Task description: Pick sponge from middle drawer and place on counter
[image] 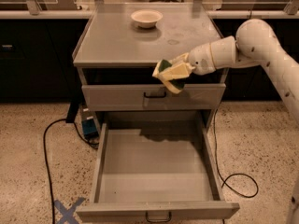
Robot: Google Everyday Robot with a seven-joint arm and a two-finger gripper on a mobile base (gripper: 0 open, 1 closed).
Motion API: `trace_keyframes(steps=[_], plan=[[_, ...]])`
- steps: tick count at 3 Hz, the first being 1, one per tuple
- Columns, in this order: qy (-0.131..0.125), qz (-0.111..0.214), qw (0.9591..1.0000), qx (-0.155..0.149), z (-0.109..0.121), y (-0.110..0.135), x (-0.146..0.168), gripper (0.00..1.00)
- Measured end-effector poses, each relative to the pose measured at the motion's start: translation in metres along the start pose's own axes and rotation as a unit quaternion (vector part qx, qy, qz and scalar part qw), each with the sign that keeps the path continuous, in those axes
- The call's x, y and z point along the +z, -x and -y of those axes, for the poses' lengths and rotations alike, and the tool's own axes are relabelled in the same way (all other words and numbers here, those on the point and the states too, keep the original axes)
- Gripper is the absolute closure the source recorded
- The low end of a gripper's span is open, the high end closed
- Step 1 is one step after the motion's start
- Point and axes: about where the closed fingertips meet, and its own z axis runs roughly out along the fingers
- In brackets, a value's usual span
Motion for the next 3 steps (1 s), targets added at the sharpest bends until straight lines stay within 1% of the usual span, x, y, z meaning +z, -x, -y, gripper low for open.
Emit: trace_keyframes(steps=[1,2,3], plan=[[-0.001,0.051,0.9986,-0.012,0.019,0.049,-0.028,1.0],[-0.028,0.103,0.9937,-0.037,0.034,0.101,-0.067,1.0],[-0.028,0.103,0.9937,-0.037,0.034,0.101,-0.067,1.0]])
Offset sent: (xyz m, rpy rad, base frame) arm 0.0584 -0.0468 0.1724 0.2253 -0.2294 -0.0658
